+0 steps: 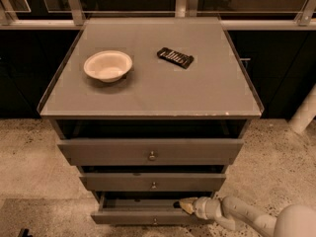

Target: Open bottom drawer

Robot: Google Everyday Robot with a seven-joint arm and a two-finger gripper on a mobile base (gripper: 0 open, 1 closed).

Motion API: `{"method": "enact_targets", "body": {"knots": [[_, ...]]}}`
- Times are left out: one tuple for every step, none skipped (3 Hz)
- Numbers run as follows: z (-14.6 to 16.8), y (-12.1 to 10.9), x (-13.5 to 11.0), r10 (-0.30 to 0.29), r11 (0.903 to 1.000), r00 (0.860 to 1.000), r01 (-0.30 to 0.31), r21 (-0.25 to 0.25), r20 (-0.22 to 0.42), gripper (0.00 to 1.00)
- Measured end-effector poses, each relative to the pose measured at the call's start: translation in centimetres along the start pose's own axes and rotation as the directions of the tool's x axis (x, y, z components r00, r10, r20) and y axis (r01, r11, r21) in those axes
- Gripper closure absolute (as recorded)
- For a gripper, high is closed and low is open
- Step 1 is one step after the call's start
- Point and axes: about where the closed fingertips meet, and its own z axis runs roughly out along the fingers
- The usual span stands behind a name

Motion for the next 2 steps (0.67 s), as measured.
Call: {"method": "enact_targets", "body": {"knots": [[-1.2,0.7,1.9,0.025,0.9989,0.999,-0.026,-0.04,-0.04,1.0],[-2.3,1.4,3.3,0.036,0.9966,0.996,-0.042,-0.07,-0.08,1.0]]}}
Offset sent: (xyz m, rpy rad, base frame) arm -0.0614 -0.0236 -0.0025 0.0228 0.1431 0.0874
